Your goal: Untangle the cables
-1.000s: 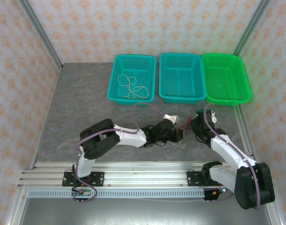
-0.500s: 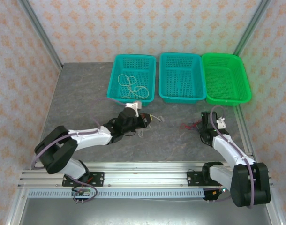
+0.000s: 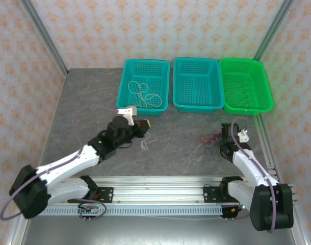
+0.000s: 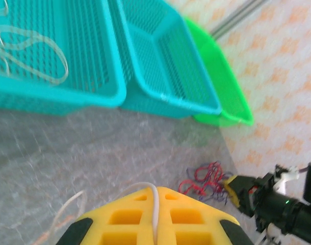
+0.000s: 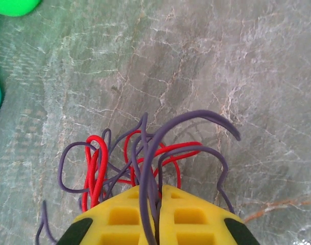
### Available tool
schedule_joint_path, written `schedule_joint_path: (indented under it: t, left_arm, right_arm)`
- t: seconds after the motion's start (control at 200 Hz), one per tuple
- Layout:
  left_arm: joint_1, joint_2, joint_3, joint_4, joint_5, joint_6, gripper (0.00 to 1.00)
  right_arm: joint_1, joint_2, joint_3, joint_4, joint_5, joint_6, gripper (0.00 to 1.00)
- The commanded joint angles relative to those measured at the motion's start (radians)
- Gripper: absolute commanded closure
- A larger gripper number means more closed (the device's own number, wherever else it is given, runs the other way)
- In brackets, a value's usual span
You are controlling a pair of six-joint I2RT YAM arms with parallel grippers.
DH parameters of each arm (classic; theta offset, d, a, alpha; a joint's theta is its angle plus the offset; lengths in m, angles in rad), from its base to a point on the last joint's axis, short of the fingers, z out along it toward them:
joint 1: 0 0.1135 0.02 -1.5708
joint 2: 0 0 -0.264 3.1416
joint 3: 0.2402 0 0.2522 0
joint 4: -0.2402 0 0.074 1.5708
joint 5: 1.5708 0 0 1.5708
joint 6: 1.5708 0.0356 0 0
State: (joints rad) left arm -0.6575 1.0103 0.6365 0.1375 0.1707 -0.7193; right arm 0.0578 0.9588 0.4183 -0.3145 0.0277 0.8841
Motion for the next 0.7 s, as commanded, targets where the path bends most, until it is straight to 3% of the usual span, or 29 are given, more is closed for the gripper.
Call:
schedule_joint_path:
  t: [0.0, 0.11, 0.265, 0.495, 0.696]
  left_arm:
    - [0.012, -0.063, 0.086, -0.131, -0.019, 0.077, 1.00]
    - [0.017, -0.043, 0.243, -0.216, -0.062, 0.156, 1.00]
    - [0.104, 0.088, 0.465, -0.234, -0.050, 0.248, 1.00]
    - [0.246, 0.526, 0.885, -0.266, 0.034, 0.316, 1.00]
    - [0.315, 0.889, 1.210, -0.375, 0.130, 0.265, 1.00]
  right_arm:
    - [-0.001, -0.028, -0.030, 0.127, -0.153, -0.063, 1.00]
    - [0.029, -0.010, -0.074, 0.299, -0.311, -0.050, 1.00]
    - [0.181, 0.025, -0.021, 0.293, -0.307, -0.067, 1.00]
    - [0.409, 0.094, 0.029, 0.290, -0.268, -0.059, 1.00]
    - [0.448, 0.094, 0.047, 0.273, -0.237, -0.064, 1.00]
